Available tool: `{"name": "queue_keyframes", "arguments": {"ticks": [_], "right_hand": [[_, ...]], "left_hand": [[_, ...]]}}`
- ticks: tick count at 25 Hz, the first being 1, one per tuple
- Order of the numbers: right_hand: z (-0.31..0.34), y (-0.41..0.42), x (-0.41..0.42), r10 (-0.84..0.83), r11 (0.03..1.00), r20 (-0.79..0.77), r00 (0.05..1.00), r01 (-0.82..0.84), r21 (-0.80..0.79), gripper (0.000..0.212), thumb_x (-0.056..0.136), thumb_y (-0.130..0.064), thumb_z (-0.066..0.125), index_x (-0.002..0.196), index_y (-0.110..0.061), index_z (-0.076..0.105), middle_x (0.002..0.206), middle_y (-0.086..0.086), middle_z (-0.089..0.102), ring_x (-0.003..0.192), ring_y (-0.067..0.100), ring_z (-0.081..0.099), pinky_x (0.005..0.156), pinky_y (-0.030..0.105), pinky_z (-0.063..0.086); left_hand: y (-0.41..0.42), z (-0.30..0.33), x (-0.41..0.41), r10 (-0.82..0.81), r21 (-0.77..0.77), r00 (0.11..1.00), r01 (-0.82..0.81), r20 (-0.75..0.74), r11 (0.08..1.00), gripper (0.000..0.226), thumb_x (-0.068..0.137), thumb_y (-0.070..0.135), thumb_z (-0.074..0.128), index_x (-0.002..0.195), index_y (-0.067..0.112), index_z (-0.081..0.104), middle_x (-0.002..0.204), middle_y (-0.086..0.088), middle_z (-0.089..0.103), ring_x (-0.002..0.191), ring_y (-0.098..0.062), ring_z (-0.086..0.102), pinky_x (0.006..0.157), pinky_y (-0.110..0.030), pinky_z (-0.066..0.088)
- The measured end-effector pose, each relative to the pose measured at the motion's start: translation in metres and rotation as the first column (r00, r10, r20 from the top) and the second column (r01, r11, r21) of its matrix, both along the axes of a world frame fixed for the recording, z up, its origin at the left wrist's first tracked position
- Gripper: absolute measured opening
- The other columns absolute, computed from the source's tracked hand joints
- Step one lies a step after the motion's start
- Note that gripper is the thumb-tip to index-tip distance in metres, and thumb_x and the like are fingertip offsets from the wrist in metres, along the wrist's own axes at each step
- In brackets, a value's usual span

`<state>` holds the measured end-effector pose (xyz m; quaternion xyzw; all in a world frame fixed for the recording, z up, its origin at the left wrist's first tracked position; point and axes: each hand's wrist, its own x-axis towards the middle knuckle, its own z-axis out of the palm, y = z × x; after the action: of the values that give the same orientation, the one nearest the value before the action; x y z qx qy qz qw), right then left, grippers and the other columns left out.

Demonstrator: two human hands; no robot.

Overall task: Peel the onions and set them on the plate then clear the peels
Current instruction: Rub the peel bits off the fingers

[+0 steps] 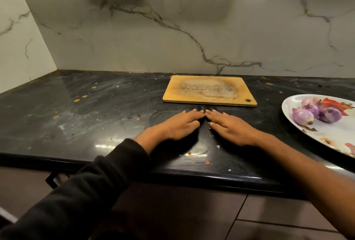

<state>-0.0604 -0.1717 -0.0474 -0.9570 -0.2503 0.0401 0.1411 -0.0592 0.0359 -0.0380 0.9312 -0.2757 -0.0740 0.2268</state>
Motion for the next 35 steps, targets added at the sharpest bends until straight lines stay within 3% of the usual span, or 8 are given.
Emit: {"name": "queue_keyframes", "arguments": {"ticks": [5,9,13,15,20,26,30,35], "right_hand": [[0.003,0.001,-0.046,0.02,1.0,-0.027,0.999,-0.02,0.001,0.056,0.108,-0.037,0.031,0.159,-0.02,0.015,0.167,-0.007,0.009,0.153,0.003,0.004,0.126,0.028,0.005],[0.015,-0.011,-0.081,0.058,0.997,-0.091,0.994,-0.052,0.063,0.06,0.106,-0.041,0.034,0.16,-0.022,0.015,0.166,-0.009,0.012,0.151,0.0,0.007,0.122,0.019,0.004],[0.009,-0.022,-0.078,-0.228,0.971,-0.066,0.971,0.222,-0.095,0.089,0.09,-0.071,0.013,0.16,-0.016,0.009,0.169,0.0,0.003,0.155,0.013,-0.001,0.126,0.036,0.002],[-0.001,-0.01,-0.077,-0.291,0.945,-0.034,0.956,0.282,-0.165,0.086,0.095,-0.069,0.011,0.16,-0.013,0.003,0.169,0.003,-0.005,0.155,0.016,-0.008,0.126,0.041,-0.001],[-0.002,0.025,-0.087,-0.206,0.967,0.014,0.978,0.206,-0.148,0.073,0.103,-0.056,0.015,0.16,-0.012,0.0,0.168,0.004,-0.007,0.155,0.016,-0.009,0.126,0.039,-0.003],[0.014,0.034,-0.105,0.07,0.996,0.034,0.997,-0.072,0.05,0.064,0.107,-0.044,0.025,0.16,-0.021,-0.001,0.167,-0.008,-0.008,0.152,0.001,-0.012,0.126,0.028,-0.005],[0.003,0.04,-0.121,0.403,0.905,0.07,0.913,-0.386,-0.177,0.068,0.101,-0.054,0.014,0.16,-0.024,-0.003,0.167,-0.008,-0.01,0.15,0.002,-0.02,0.123,0.028,-0.013],[0.002,0.037,-0.085,0.308,0.91,0.057,0.95,-0.276,-0.311,0.067,0.103,-0.055,0.012,0.159,-0.025,-0.009,0.166,-0.008,-0.015,0.149,0.004,-0.024,0.125,0.038,-0.013]], "left_hand": [[-0.001,-0.002,-0.043,-0.046,-0.009,0.999,0.046,0.017,0.999,0.052,0.105,0.014,0.037,0.156,0.014,0.024,0.164,-0.002,0.019,0.152,-0.013,0.012,0.124,-0.031,0.005],[0.01,0.004,-0.075,-0.067,-0.164,0.997,0.072,0.037,0.984,0.046,0.105,0.018,0.043,0.151,0.017,0.037,0.156,0.001,0.039,0.144,-0.007,0.03,0.119,-0.022,0.02],[0.02,-0.006,-0.08,0.193,0.142,0.974,-0.208,0.115,0.968,0.059,0.106,0.042,0.025,0.158,0.015,0.015,0.167,-0.003,0.008,0.153,-0.013,0.0,0.125,-0.036,0.0],[0.01,-0.012,-0.084,0.2,0.225,0.972,-0.223,0.119,0.949,0.063,0.105,0.043,0.02,0.158,0.013,0.007,0.167,-0.003,-0.002,0.153,-0.014,-0.008,0.125,-0.038,-0.004],[-0.008,-0.01,-0.081,0.269,-0.014,0.962,-0.269,0.055,0.963,0.059,0.104,0.028,0.025,0.158,0.011,0.011,0.167,-0.004,0.004,0.153,-0.012,-0.002,0.124,-0.033,-0.001],[0.007,-0.006,-0.072,0.33,-0.351,0.94,-0.339,-0.088,0.873,0.052,0.1,0.03,0.034,0.149,0.014,0.041,0.156,-0.003,0.039,0.146,-0.012,0.03,0.117,-0.023,0.019],[0.019,-0.006,-0.062,0.339,-0.554,0.923,-0.382,-0.184,0.739,0.066,0.085,0.04,0.028,0.142,0.014,0.051,0.147,0.0,0.052,0.137,-0.008,0.043,0.12,-0.033,0.027],[0.018,-0.008,-0.062,0.335,-0.561,0.928,-0.367,-0.163,0.742,0.065,0.086,0.04,0.029,0.141,0.017,0.053,0.145,0.003,0.053,0.136,-0.007,0.043,0.12,-0.032,0.028]]}}
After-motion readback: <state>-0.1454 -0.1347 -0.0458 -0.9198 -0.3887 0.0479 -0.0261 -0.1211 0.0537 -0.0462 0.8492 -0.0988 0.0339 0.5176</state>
